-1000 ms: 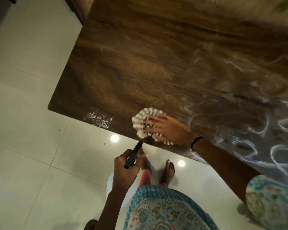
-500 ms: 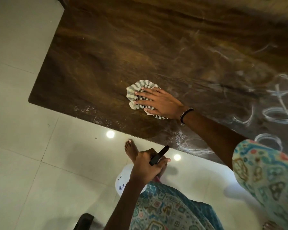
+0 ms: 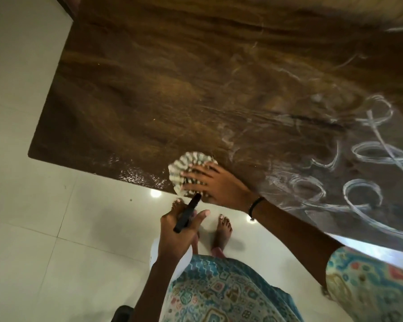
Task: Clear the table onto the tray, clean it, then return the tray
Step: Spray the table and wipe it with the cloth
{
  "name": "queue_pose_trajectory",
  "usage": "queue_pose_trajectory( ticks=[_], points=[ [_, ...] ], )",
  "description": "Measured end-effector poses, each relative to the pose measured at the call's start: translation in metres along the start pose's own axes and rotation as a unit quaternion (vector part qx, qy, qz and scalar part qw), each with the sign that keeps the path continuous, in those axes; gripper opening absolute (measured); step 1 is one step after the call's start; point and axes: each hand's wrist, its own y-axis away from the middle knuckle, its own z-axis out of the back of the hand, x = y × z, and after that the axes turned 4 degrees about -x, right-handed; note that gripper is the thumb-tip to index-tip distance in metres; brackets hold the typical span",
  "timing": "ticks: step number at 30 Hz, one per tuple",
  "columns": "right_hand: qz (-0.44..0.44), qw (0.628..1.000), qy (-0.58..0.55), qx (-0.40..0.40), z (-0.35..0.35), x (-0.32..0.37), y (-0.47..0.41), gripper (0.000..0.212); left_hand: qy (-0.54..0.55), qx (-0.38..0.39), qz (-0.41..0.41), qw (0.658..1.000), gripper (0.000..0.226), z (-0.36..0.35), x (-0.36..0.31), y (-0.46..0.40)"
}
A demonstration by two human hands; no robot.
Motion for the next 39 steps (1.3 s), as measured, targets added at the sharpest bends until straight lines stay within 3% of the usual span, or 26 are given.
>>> queue_pose_trajectory(
  ticks=[7,11,13,19,23,27,33,39],
  points=[
    [-0.018,1.000,0.020,0.013,-0.015,-0.010,0.107,0.046,-0.020,0.014,-0.030,0.999,0.023,-0.001,-0.009,-0.007],
    [-0.103,0.994,0.013,-0.033,-0.010,-0.014,0.081,0.044,0.001,0.007,-0.036,0.999,0.012,-0.009,-0.015,-0.008],
    [-0.102,0.993,0.008,-0.058,-0.011,-0.003,0.064,0.045,-0.005,0.012,-0.046,0.999,0.014,-0.013,-0.017,-0.008],
    [-0.022,1.000,0.006,-0.010,-0.013,0.009,0.119,0.048,-0.002,0.019,-0.026,0.999,0.021,-0.018,-0.018,-0.010],
    [-0.091,0.996,0.022,-0.008,-0.010,-0.018,0.167,0.045,-0.024,0.036,-0.034,0.998,0.019,-0.026,-0.024,-0.011],
    [-0.174,0.984,0.005,-0.040,-0.012,-0.015,0.144,0.045,-0.035,0.032,-0.014,0.999,0.024,-0.037,-0.029,-0.016],
    [-0.079,0.997,-0.003,0.009,-0.013,-0.010,0.168,0.044,-0.081,0.061,-0.006,0.995,0.029,-0.057,-0.044,-0.024],
    [-0.167,0.985,-0.030,0.003,-0.001,-0.030,0.203,0.047,-0.116,0.067,0.019,0.991,0.037,-0.075,-0.056,-0.031]
  ],
)
